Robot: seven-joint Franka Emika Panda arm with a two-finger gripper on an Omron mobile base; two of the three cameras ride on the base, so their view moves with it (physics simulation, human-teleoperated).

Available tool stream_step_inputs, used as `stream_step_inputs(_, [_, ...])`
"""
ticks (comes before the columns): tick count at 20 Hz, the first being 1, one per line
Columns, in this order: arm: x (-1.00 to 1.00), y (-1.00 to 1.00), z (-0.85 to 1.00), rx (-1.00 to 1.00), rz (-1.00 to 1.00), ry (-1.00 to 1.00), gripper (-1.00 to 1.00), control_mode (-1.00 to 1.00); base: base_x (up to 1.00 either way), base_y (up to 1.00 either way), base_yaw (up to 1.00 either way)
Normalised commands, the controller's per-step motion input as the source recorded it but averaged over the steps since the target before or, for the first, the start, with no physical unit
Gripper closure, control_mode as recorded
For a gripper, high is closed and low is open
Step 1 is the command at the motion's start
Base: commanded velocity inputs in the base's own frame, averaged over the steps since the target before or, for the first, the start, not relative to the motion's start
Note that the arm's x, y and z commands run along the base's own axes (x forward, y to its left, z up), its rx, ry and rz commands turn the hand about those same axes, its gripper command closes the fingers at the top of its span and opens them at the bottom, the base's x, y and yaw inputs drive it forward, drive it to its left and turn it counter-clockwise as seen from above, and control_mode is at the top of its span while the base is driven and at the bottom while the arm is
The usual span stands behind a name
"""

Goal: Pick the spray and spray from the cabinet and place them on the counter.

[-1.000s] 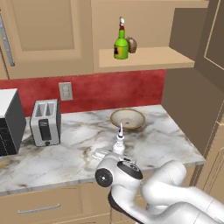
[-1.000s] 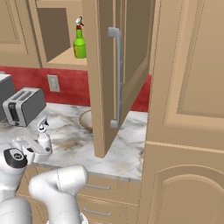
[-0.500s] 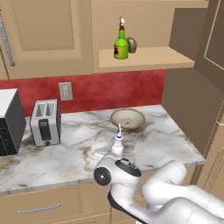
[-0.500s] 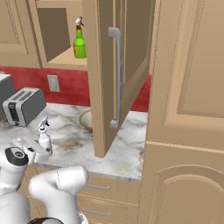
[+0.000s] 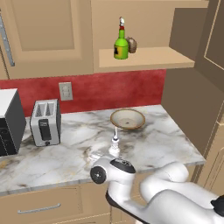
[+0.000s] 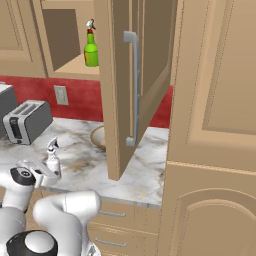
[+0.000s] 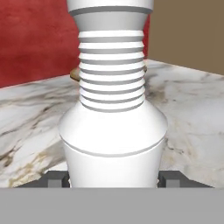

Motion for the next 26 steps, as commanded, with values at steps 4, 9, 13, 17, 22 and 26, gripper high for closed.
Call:
stream_step_inputs(4, [0.24, 0.0, -0.11, 0.0, 0.0, 0.09, 1.0, -1.0, 0.0, 0.0, 0.0])
stream_step_inputs(9, [0.24, 0.0, -0.06, 0.0, 0.0, 0.16, 1.0, -1.0, 0.0, 0.0, 0.0])
stream_step_inputs(13, [0.17, 0.0, -0.15, 0.0, 0.0, 0.17, 1.0, -1.0, 0.0, 0.0, 0.0])
stream_step_inputs(17, [0.1, 0.0, -0.32, -0.01, 0.0, 0.03, 1.0, -1.0, 0.0, 0.0, 0.0])
stream_step_inputs(22, [0.01, 0.04, -0.49, -0.1, 0.0, -0.06, 1.0, -1.0, 0.0, 0.0, 0.0])
stream_step_inputs(26, [0.0, 0.01, -0.39, -0.08, 0.0, -0.12, 1.0, -1.0, 0.0, 0.0, 0.0])
